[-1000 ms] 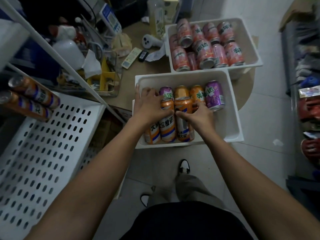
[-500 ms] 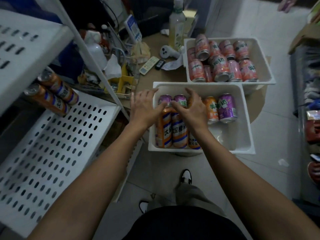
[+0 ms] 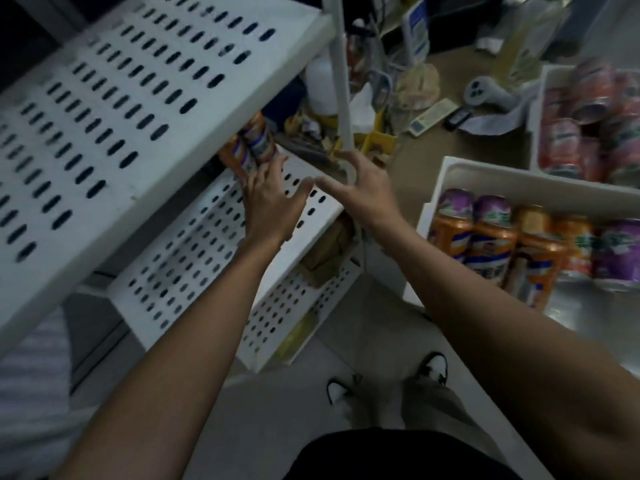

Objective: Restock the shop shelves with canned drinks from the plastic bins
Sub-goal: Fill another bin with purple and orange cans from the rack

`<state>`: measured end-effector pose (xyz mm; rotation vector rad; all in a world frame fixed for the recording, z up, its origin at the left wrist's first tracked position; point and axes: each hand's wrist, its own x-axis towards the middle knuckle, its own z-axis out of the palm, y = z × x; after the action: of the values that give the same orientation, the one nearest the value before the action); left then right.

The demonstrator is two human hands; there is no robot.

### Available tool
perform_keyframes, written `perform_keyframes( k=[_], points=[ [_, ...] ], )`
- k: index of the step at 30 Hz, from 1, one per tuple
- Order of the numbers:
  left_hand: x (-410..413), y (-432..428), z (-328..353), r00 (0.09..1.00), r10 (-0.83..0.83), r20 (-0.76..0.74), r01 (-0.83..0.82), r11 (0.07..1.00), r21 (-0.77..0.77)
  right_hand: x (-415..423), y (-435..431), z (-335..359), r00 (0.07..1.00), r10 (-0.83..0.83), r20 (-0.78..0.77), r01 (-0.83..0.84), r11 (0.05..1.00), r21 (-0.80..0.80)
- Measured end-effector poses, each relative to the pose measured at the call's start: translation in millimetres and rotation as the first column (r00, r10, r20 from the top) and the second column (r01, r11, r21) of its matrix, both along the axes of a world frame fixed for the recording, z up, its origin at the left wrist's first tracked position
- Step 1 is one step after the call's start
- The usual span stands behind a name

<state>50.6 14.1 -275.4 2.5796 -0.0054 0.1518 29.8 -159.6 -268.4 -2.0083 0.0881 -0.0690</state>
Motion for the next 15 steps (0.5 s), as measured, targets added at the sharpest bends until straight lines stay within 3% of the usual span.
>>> perform_keyframes(
  k=[9, 15],
  points=[
    [41, 55, -19, 0.986, 0.164, -0.023, -0.165, 0.984, -0.061, 101, 75, -37, 0.987, 0.158, 0.004, -0.156, 0.969, 0.192],
    [72, 66, -34, 0.947, 0.276, 0.163, -0.248, 0.953, -0.175, 149, 94, -60, 0.989, 0.144, 0.039, -0.149, 0.966, 0.209]
  ],
)
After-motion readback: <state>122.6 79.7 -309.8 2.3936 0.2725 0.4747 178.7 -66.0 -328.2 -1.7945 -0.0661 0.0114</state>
